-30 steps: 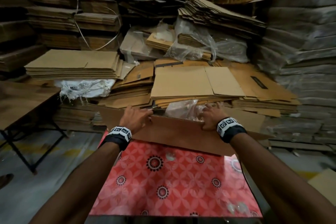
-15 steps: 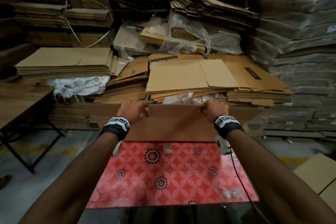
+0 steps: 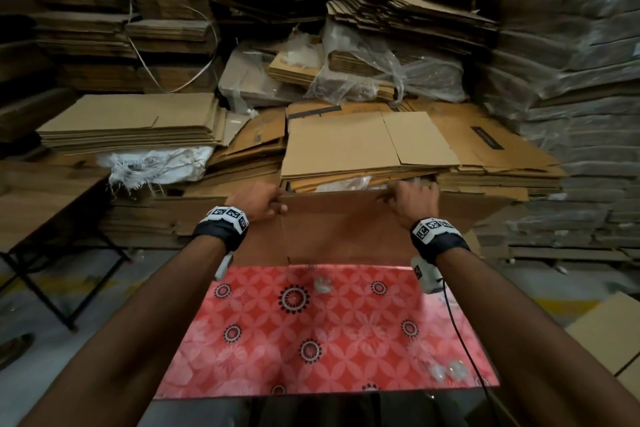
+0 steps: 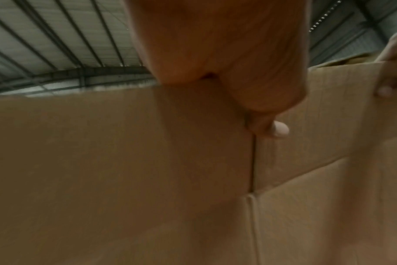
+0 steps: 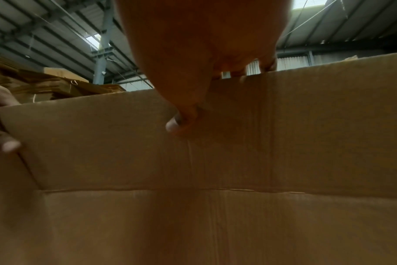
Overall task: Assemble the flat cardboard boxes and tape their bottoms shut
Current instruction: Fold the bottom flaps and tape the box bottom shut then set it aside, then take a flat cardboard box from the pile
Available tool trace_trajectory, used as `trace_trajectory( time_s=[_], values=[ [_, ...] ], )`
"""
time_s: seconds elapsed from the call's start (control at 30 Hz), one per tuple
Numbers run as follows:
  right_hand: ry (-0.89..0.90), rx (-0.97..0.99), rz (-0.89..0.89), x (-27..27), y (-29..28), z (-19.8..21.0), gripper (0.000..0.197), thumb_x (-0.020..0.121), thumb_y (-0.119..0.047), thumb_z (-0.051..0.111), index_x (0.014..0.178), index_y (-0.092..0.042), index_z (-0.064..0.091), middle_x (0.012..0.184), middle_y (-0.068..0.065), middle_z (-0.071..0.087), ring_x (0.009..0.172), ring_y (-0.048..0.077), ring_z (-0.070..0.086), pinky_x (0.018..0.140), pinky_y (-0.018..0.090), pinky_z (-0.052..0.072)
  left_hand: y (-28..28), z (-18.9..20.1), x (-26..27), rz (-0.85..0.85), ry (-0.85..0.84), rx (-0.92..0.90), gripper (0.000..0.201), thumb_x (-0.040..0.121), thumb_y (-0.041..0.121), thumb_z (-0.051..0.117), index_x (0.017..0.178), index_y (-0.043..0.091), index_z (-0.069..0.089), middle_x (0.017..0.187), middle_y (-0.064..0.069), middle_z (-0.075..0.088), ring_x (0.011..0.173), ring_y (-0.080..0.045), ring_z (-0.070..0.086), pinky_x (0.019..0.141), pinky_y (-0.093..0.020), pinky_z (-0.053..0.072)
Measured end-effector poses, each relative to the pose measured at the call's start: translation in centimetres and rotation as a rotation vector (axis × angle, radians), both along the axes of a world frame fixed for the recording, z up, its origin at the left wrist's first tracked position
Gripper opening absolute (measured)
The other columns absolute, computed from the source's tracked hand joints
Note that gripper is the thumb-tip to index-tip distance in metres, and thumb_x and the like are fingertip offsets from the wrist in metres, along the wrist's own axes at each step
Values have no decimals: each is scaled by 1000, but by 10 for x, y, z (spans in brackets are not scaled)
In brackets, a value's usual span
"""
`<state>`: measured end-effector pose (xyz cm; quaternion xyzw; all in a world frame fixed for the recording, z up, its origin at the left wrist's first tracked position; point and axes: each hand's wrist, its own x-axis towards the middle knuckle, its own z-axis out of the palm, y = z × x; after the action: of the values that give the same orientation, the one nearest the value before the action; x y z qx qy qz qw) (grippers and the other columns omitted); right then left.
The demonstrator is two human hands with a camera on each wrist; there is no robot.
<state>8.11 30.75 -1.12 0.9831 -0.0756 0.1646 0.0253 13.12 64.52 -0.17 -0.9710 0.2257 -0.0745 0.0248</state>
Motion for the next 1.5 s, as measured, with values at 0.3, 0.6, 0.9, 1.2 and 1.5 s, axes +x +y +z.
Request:
trace_trajectory(
  time_s=[0.3, 0.6, 0.9, 1.2, 1.5],
  values=[
    [-137, -74, 133, 23, -37, 106, 27, 99, -39, 62, 122, -28, 70, 101, 6, 75, 101, 29, 66, 93, 44, 39, -23, 106, 20, -39, -230, -51, 25, 94, 25, 68, 118, 27, 71, 102, -4, 75, 95, -29, 68, 70, -29, 40],
    [-288, -99, 128, 54, -75, 198, 18, 98, -24, 62, 113, -20, 71, 101, 14, 71, 95, 36, 67, 76, 39, 47, -67, 209, 51, -4, -463, 44, 43, 97, 23, 61, 140, 27, 59, 114, -14, 69, 103, -34, 64, 82, -41, 49],
    [-391, -154, 114, 127, -108, 232, 36, 94, -20, 66, 127, -33, 67, 105, 7, 74, 99, 33, 69, 81, 42, 51, -104, 237, 136, -24, -523, 36, 38, 97, 29, 59, 134, 36, 58, 112, -10, 70, 98, -37, 67, 78, -44, 49],
    [-362, -162, 73, 251, -141, 235, 28, 88, -14, 66, 114, -24, 67, 101, 11, 72, 96, 37, 67, 83, 46, 50, -139, 223, 287, -62, -505, -21, 45, 94, 26, 65, 137, 36, 57, 113, -12, 71, 98, -39, 66, 75, -43, 44],
    [-507, -122, 122, 361, -188, 222, 60, 83, -8, 75, 138, -28, 60, 132, 5, 68, 118, 33, 63, 105, 57, 38, -180, 212, 390, -104, -589, -87, 50, 92, 15, 64, 141, 27, 55, 111, -16, 69, 93, -40, 66, 70, -50, 53]
  ],
)
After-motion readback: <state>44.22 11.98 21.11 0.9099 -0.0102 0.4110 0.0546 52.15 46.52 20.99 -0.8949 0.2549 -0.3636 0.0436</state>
